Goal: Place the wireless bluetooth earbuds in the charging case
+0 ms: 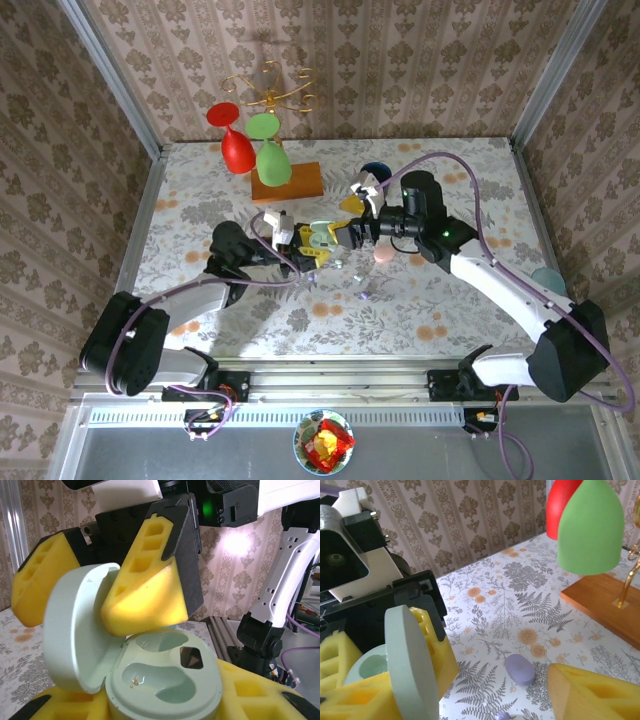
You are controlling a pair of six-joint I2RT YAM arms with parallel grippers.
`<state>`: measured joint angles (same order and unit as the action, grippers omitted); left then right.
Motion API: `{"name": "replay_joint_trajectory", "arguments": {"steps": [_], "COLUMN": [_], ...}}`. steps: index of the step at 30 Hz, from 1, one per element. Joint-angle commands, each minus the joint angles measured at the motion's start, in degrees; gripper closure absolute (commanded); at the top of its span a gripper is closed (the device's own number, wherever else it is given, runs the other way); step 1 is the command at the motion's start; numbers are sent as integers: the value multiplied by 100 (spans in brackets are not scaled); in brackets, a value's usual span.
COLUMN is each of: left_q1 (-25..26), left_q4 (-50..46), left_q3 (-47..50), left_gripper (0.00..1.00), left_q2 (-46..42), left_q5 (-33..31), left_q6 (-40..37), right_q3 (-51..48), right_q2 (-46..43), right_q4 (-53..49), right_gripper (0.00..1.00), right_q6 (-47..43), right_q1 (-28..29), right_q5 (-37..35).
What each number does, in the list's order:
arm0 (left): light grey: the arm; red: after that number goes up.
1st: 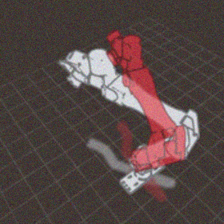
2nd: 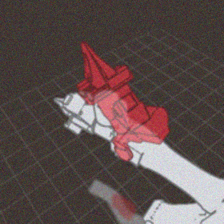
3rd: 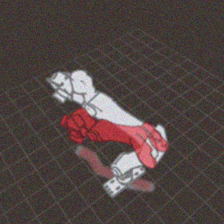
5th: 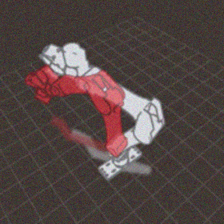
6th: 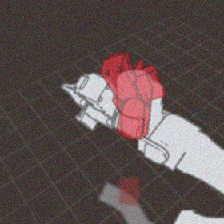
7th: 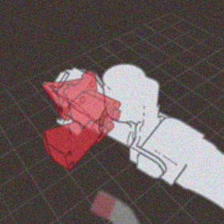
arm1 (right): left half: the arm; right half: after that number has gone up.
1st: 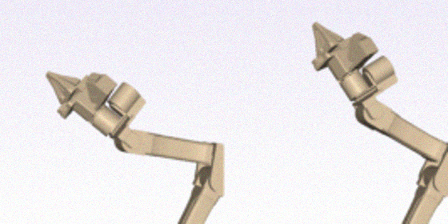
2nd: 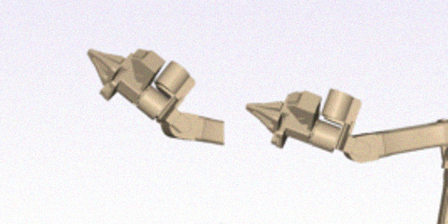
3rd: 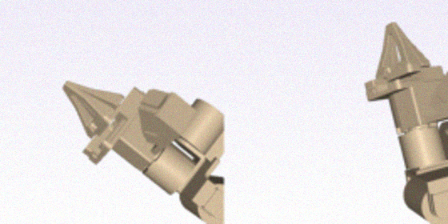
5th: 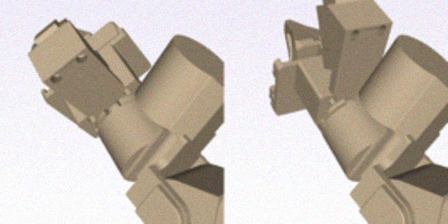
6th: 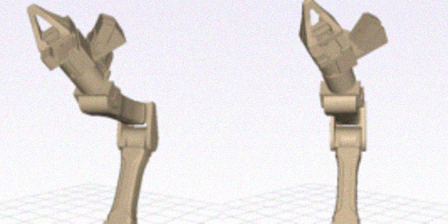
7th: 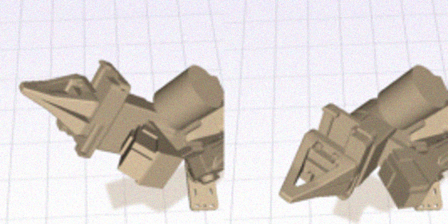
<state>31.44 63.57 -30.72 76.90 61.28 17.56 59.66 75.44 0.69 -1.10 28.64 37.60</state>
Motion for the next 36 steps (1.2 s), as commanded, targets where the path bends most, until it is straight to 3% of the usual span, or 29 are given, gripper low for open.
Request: {"name": "replay_joint_trajectory", "arguments": {"steps": [1,3,10,16,20,22,36], "left_q1": [37,38,37,37,38,38,53], "left_q4": [479,490,513,214,156,149,113], "left_q3": [-92,-92,-40,-17,13,13,-94], "left_gripper": [71,71,68,62,43,40,37], "left_q2": [29,35,-19,-97,-105,-105,-70], "left_q5": [372,377,174,14,-111,-150,-222], "left_q6": [273,281,189,58,28,31,254], "right_q3": [267,296,318,242,138,87,2], "right_q2": [80,101,44,-127,-247,-288,-284], "right_q4": [89,92,-101,-71,104,175,129], "right_gripper": [39,49,99,100,100,100,100], "right_q6": [-40,-46,-416,-581,-628,-628,-910], "right_q1": [-17,-17,-8,52,97,111,259], "right_q5": [444,722,984,713,368,250,-136]}}
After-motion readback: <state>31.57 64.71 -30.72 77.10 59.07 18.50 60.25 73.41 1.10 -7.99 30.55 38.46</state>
